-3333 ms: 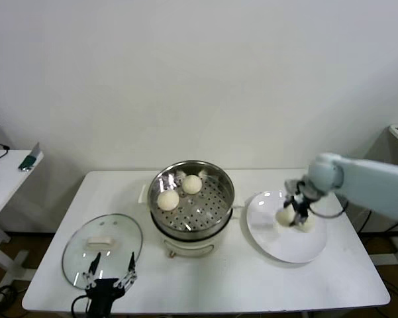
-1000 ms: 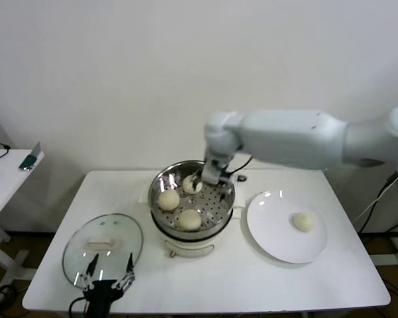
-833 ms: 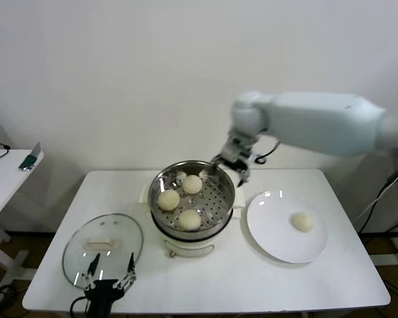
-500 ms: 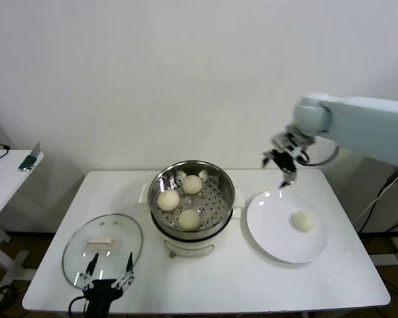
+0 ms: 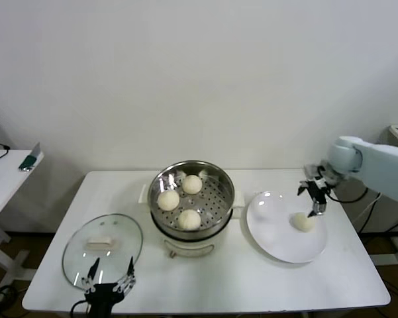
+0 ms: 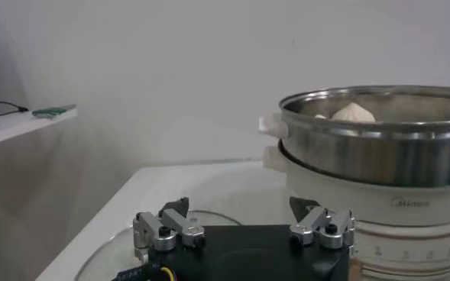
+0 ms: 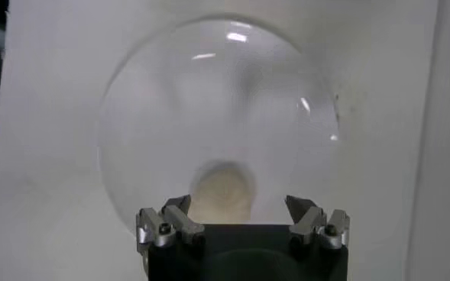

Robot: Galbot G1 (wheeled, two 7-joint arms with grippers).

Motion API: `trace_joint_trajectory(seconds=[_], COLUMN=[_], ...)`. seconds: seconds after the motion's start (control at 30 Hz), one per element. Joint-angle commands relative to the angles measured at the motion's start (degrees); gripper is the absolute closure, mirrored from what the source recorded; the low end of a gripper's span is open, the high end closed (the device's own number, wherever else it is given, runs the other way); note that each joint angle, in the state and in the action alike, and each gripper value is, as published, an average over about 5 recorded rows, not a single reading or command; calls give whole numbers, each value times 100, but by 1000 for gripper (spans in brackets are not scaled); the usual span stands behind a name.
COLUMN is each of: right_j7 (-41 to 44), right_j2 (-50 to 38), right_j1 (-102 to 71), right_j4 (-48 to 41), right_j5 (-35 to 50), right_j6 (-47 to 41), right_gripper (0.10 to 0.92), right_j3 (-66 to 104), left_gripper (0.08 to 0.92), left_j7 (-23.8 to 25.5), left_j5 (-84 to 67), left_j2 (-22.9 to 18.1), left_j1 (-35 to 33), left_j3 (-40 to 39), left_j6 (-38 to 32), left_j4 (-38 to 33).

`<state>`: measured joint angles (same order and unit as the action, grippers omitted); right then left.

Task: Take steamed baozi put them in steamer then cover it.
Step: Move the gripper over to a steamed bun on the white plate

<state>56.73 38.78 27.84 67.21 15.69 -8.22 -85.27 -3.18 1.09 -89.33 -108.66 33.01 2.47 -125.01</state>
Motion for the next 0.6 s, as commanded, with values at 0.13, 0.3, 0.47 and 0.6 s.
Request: trace_joint_trajectory(seconds=[0.13,0.3,0.47,0.6], right_j7=[-138,-198,-254,-266], right_j2=[147,306,405,448], right_j1=[-1637,-1706,-1751,-1758], right_j4=[-994,-1132,-1210,-1237], right_j5=[-489,-550,-585,-605], right_j6=[-184,-184,-183,-181], right_gripper=[203,203,203,207], right_j3=[1344,1419,1467,1504], left_gripper=[177,177,177,177], left_j7=[3,0,-2,-3], left_j5=[14,7,0,-3], left_j2=[-17,-18,-23,-25], left_j1=[2,17,37,48], left_j3=[13,13,7,8], left_j6=[-6,-12,-10,-5], left_j4=[51,81,99,100])
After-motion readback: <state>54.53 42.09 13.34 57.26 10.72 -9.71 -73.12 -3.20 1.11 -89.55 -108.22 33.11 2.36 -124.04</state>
